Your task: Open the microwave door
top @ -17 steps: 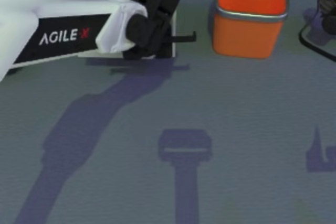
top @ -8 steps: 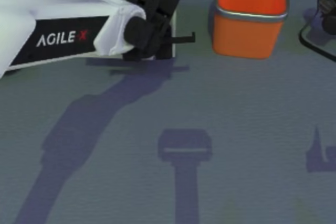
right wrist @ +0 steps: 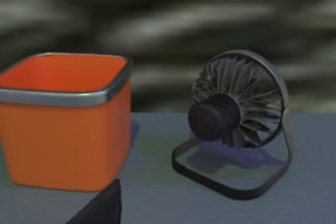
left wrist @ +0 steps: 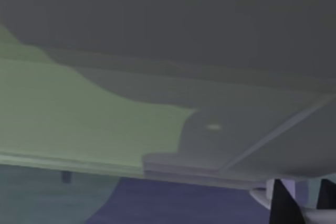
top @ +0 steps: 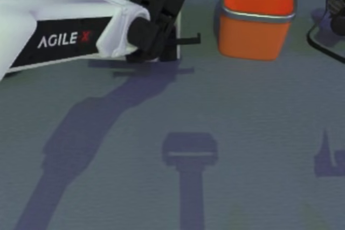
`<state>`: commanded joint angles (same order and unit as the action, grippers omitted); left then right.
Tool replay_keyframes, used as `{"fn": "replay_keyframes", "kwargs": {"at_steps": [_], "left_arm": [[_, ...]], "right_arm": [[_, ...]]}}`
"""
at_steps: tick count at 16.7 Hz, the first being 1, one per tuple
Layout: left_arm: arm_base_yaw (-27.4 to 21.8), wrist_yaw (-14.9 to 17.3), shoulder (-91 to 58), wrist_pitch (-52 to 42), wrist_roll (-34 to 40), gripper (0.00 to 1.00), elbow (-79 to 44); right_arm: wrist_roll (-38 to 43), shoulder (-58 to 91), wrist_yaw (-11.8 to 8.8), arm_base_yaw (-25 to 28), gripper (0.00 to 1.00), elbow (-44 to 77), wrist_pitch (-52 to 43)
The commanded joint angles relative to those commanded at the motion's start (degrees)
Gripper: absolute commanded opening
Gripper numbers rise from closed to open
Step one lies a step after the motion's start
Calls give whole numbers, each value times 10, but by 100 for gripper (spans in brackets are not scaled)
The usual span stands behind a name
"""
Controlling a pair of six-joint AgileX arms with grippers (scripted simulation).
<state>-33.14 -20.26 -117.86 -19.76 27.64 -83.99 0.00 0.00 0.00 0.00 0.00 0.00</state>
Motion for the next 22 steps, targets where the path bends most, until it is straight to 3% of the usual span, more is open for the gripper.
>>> {"fn": "replay_keyframes", "kwargs": {"at_steps": [10, 22], "left_arm": [[0, 0, 0, 0, 0, 0, 0], [4, 23, 26, 26, -33, 0, 41]], "right_arm": [[0, 0, 0, 0, 100, 0, 0], [0, 0, 0, 0, 100, 0, 0]]}}
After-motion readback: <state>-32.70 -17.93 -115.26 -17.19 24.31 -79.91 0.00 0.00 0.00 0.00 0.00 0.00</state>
